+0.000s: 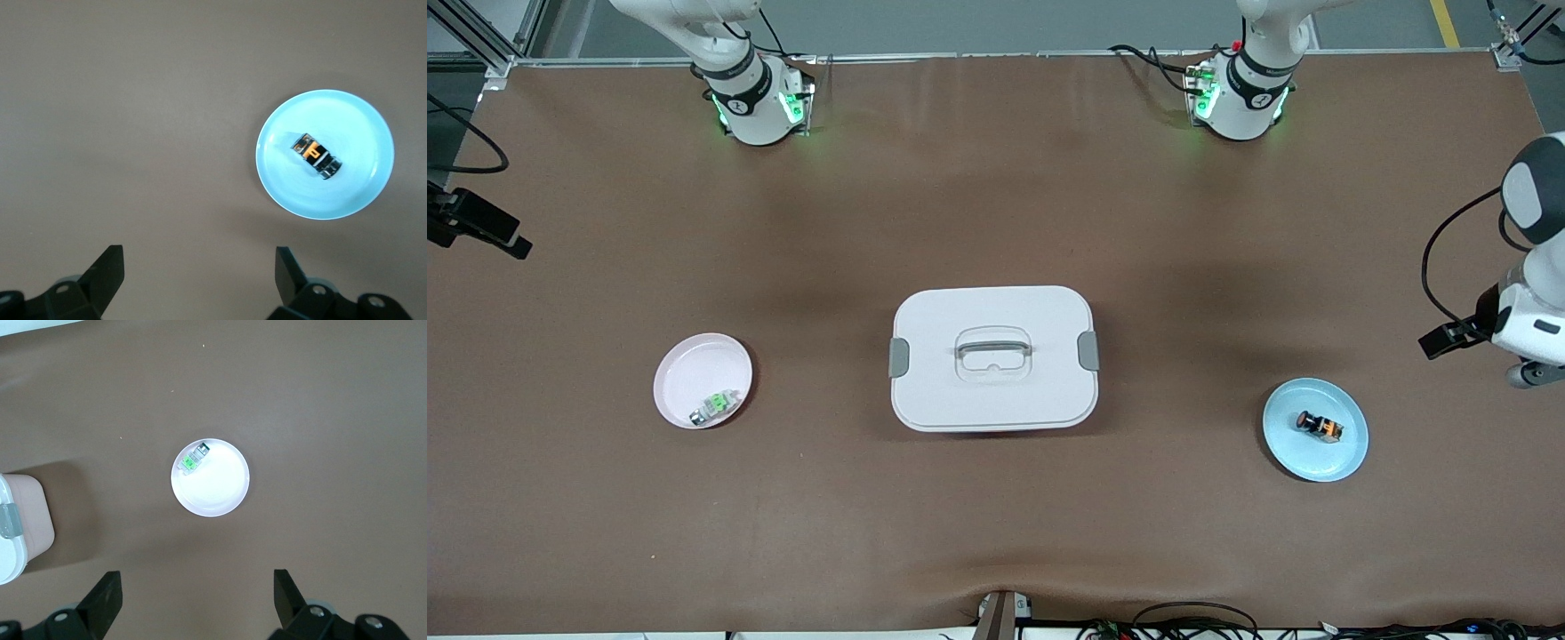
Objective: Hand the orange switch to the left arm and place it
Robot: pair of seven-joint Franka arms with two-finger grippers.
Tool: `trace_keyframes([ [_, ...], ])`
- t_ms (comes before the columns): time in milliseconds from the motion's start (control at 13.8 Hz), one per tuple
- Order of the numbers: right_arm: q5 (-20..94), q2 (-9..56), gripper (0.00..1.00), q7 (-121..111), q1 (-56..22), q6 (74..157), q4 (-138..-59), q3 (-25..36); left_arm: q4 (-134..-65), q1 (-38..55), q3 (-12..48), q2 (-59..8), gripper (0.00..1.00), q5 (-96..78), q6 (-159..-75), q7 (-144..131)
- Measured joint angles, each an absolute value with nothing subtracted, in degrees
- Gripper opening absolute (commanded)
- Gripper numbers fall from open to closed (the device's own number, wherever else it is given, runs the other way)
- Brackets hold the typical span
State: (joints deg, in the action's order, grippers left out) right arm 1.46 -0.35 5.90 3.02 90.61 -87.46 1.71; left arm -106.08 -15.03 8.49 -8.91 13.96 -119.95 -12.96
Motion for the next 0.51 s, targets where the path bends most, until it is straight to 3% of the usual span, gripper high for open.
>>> trace_keyframes([
  [506,1.5,-0.4,1.0,5.8,3.0,88.9,-87.4,1.7,-106.5,-4.0,5.4,-0.7,1.0,4.6,-117.6,-13.5],
])
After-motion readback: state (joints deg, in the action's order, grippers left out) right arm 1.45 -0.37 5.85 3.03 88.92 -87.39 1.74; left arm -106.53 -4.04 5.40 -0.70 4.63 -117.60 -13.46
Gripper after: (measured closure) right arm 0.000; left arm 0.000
